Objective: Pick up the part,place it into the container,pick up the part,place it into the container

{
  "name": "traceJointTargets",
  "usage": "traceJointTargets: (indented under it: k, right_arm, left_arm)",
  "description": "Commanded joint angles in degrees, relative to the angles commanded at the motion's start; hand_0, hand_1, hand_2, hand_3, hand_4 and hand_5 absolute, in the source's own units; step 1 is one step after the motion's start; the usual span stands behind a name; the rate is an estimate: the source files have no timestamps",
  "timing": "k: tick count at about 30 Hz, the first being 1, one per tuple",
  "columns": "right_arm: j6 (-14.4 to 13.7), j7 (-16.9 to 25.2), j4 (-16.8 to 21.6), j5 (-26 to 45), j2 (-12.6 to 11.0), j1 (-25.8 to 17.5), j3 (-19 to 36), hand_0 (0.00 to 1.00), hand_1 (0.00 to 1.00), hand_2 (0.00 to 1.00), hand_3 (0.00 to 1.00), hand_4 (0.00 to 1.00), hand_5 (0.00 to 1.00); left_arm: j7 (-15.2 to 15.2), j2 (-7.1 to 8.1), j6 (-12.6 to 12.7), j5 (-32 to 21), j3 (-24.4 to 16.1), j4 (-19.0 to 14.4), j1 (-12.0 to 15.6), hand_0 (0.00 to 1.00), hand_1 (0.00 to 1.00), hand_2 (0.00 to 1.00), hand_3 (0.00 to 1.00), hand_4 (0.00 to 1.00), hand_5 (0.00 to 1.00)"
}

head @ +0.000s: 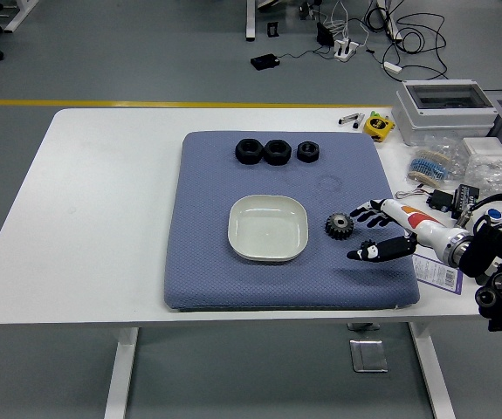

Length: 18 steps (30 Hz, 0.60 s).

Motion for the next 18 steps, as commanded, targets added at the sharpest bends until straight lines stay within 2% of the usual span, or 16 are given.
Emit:
traceJointTargets:
  k: [6,7,8,13,14,18]
  right_arm:
    - [0.0,0.1,-0.6,-10.3,0.0,-0.1,-0.7,0.739,0.679,0.726,0.741,0.998,0.351]
    - [-0.1,0.1,-0.6,-10.7,0.0,-0.2,-0.8,0.739,0.679,0.726,0.741,0.998,0.351]
    - [-0.2,0.1,-0.6,-10.6,0.0,-0.3,-0.9,0.659,0.623,0.67,0.587,0.998,0.334]
    - [-1.7,0.0,-1.0,-8.6,0.2,-0.4,-1.9,0.659,0.623,0.67,0.587,0.998,0.334]
    - [-2.1,0.0,-1.2,-7.9,0.4,-0.4,-2.1,0.621,0.604,0.649,0.532,0.982,0.372]
    - [-4.0,-0.5,-1.6,-6.9,0.7,-0.2,-2.8,0.621,0.604,0.649,0.532,0.982,0.372]
  left_arm:
    - [0.1,0.01,0.1,0.3,-0.2,0.0,0.0,0.553,0.589,0.733,0.64,0.632,0.607]
    - [0.1,0.02,0.0,0.2,-0.2,0.0,0.0,0.553,0.589,0.733,0.64,0.632,0.607]
    - [0.1,0.02,0.0,0.2,-0.1,0.0,0.0,0.553,0.591,0.733,0.64,0.633,0.609]
    - [0.2,0.01,0.0,0.6,-0.4,0.0,-0.1,0.553,0.591,0.733,0.64,0.633,0.609]
    - [0.2,0.0,0.0,0.5,-0.3,0.0,-0.1,0.551,0.59,0.732,0.641,0.633,0.609]
    - [0.2,-0.01,0.1,0.6,-0.4,0.0,-0.1,0.551,0.59,0.732,0.641,0.633,0.609]
